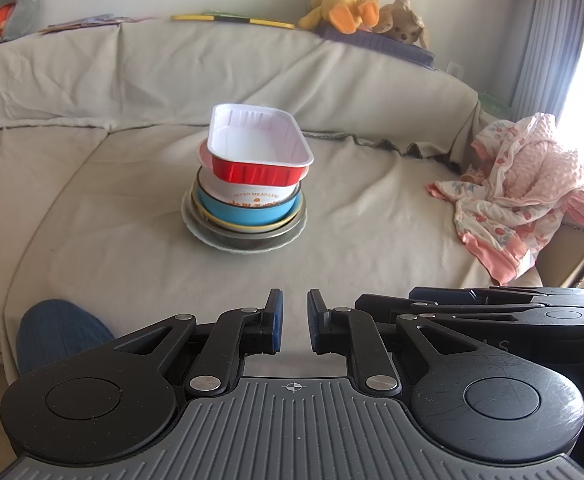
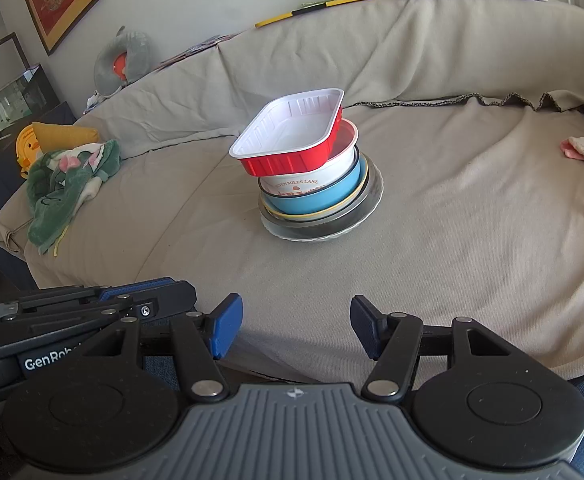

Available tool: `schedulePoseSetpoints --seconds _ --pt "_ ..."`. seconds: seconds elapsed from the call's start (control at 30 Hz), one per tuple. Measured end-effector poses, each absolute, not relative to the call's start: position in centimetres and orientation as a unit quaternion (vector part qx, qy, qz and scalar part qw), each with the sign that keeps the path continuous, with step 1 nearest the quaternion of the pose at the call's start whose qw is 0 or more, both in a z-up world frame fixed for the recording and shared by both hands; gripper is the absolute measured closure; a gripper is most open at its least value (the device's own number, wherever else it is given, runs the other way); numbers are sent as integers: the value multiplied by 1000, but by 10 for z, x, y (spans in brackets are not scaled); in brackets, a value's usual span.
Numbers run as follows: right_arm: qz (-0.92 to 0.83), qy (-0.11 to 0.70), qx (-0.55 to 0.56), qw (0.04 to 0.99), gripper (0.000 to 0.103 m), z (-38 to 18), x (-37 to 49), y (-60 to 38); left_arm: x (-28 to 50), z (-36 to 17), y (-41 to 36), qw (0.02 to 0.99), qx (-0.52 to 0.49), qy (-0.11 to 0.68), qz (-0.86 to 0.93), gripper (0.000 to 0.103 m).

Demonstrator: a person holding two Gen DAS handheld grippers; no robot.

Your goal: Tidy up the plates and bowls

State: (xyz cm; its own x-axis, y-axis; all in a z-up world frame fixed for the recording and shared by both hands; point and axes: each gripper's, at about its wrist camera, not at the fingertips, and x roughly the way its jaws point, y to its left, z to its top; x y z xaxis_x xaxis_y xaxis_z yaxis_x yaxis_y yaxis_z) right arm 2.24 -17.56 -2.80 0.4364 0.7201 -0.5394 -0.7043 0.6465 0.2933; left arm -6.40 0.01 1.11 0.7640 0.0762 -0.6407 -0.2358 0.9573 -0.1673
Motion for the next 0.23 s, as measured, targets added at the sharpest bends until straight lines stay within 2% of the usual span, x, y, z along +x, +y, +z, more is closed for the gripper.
schedulePoseSetpoints --seconds 0.23 --pt "422 326 16 846 43 -30 26 -176 -61 5 -2 929 -122 336 95 87"
